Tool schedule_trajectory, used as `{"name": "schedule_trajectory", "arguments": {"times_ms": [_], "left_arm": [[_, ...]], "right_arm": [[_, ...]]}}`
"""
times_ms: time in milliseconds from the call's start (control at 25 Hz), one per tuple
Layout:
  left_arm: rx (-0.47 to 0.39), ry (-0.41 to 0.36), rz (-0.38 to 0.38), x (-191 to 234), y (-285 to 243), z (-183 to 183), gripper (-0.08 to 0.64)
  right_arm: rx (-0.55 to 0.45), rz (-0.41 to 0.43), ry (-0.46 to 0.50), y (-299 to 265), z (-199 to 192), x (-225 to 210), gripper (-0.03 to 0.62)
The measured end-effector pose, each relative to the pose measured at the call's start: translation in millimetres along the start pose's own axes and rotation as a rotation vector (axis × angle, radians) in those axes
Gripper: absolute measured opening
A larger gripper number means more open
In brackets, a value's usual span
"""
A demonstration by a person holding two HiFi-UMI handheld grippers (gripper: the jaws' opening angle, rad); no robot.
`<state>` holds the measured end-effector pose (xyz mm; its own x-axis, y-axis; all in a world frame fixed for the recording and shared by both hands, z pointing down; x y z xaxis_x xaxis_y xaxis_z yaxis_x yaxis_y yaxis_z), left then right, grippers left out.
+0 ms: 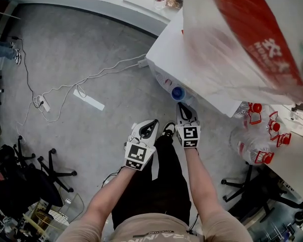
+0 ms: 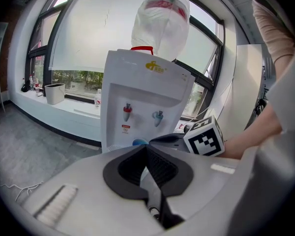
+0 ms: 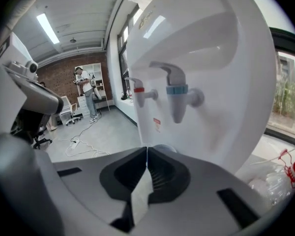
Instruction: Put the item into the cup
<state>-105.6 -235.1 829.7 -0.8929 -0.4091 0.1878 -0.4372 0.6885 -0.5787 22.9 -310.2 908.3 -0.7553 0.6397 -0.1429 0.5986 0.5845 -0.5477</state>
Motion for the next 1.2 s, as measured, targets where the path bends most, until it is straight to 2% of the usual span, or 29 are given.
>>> {"name": "schedule_trajectory", "arguments": {"times_ms": [200, 480, 640, 920, 1200], "left_arm": [[-0.032, -0.011, -0.027, -7, 9, 28, 0.008], [-0.072, -0.071, -0.062, -17, 48, 90, 0.008], [-0.103, -0.080, -0.055, -24, 78, 131, 0.008], [-0.172, -0.032, -0.056, -38, 113, 185, 0.008], [-0.250, -0.112, -0.079, -54, 139, 241, 0.008]], "right_arm": [[0.013, 0.059, 0.000, 30, 19, 25, 0.012], [-0.065, 0.131, 0.019, 102, 103, 63, 0.011], [-0.101, 0.124, 0.021, 142, 152, 70, 0.011], [-0.155, 0.085, 0.051, 188, 206, 74, 0.011], [-0.244, 0.024, 0.066, 228, 257, 64, 0.011]]}}
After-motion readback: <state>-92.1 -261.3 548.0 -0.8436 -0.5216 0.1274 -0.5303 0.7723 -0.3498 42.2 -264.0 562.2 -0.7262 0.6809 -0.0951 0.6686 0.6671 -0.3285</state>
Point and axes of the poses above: the fingertips, and each gripper's own axes: y backward along the fingers, x to its left, z out of its top, the point moved 5 cm from there along y, backward along the fingers, and after that the axes turned 5 degrees about z, right-handed, at the moved point
